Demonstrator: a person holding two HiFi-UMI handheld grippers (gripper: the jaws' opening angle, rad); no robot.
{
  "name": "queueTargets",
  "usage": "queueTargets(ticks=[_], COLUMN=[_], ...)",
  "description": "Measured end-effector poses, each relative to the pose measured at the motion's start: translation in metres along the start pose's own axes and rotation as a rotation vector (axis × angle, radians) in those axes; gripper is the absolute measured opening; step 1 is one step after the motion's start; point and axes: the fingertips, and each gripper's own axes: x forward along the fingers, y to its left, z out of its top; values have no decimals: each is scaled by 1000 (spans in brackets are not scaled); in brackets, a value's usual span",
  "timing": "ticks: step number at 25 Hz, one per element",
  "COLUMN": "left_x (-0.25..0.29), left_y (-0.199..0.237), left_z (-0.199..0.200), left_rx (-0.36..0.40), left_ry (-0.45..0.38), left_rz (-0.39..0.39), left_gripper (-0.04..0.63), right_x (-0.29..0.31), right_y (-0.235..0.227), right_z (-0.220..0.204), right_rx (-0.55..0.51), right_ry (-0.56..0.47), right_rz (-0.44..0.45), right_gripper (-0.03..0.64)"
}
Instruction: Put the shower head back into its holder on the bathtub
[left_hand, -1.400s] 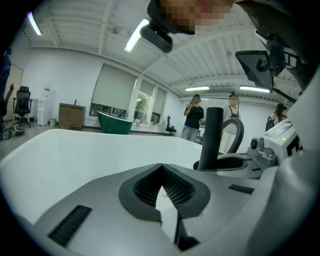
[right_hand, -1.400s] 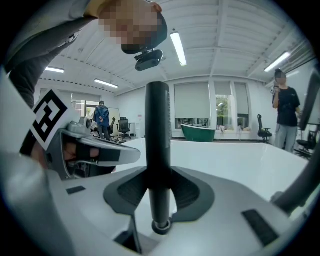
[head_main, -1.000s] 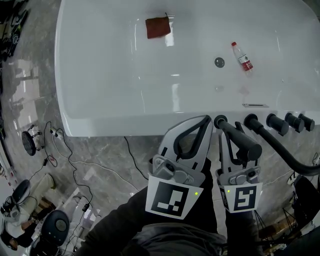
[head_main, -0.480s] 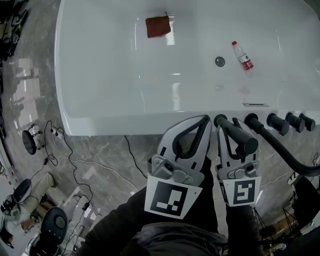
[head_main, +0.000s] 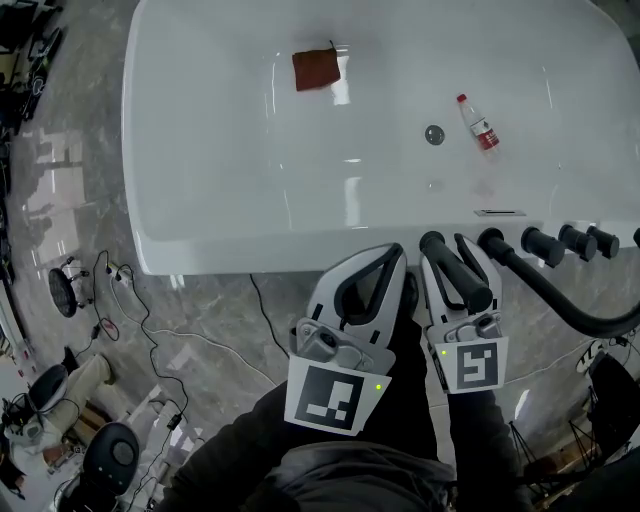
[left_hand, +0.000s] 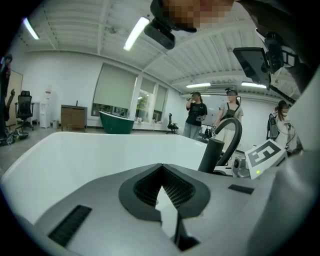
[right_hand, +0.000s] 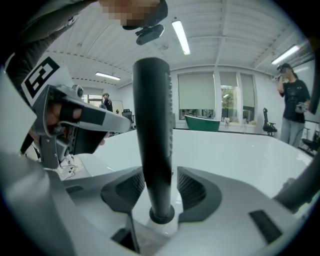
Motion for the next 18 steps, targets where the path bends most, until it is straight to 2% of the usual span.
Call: queueTargets(ticks=[6, 9, 14, 16, 18], left_x=[-14, -23, -39, -43, -42], left_y=[0, 0, 1, 7, 10], left_z=[11, 13, 3, 3, 8], left_rx=[43, 53, -100, -95, -48], left_ry=[6, 20, 88, 90, 61], left_rz=[3, 4, 61, 85, 85], left_gripper=[3, 4, 4, 3, 4], right_x=[-5, -7, 0, 9, 14], right_y=[1, 1, 8, 17, 18], right_z=[-5, 0, 7, 8, 13], right_rx=[-7, -24, -40, -38, -56], right_ry=[53, 67, 88, 91, 65], right_rz=[5, -2, 8, 35, 39], right_gripper=[231, 235, 235, 235, 235])
